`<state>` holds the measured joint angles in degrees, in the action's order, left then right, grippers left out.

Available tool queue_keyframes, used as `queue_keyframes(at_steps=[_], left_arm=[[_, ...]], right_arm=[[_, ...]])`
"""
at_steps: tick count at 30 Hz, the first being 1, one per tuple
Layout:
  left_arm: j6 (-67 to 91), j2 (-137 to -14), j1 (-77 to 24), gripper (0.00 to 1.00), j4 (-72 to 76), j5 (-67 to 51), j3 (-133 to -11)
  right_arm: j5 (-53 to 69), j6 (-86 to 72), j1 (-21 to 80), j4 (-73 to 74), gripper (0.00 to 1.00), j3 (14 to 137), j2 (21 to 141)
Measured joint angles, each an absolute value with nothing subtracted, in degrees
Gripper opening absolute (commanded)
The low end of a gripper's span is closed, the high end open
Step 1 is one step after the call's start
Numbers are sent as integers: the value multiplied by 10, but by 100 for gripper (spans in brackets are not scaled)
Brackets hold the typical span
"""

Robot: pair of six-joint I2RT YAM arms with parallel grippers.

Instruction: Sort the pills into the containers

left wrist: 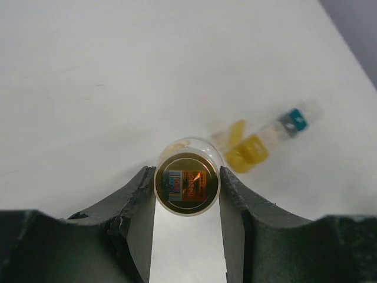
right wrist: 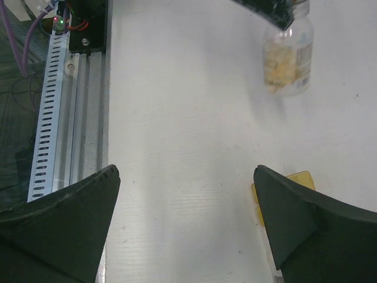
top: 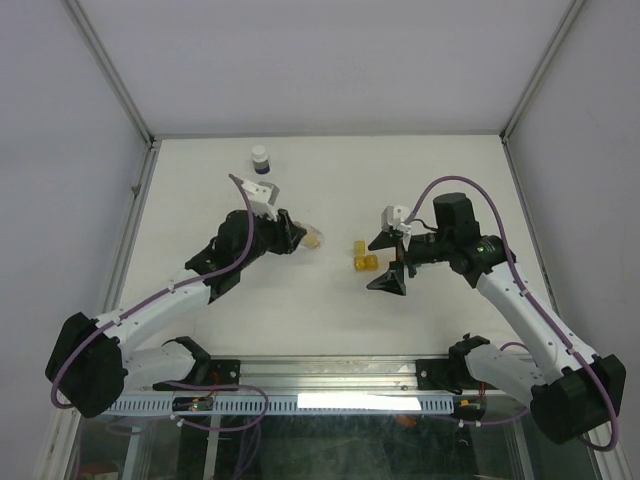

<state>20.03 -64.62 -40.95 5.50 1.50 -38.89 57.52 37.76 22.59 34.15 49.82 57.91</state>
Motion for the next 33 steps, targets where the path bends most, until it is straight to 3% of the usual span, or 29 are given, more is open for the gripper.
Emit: queue_keyframes(at_steps=[5, 11, 24, 25, 26, 30, 33], left_arm=[[213, -668, -261, 0, 55, 39, -377], [240, -793, -121, 0, 54, 47, -455], [252, -1139, -71, 11, -151, 154, -899], [251, -1144, -71, 16, -155, 156, -904], [248, -1155, -71, 30, -171, 161, -915], [235, -1177, -71, 65, -216, 166, -936], [226, -1178, -71, 79, -233, 167, -942]], right_arm=[[575, 373, 226, 340, 100, 498, 578], [575, 369, 225, 332, 100, 498, 577], [575, 363, 225, 328, 100, 498, 566], [575, 363, 225, 328, 100, 498, 566], [575, 363, 225, 328, 100, 498, 566], [575, 363, 225, 328, 100, 498, 566], [575, 363, 225, 328, 100, 498, 566]])
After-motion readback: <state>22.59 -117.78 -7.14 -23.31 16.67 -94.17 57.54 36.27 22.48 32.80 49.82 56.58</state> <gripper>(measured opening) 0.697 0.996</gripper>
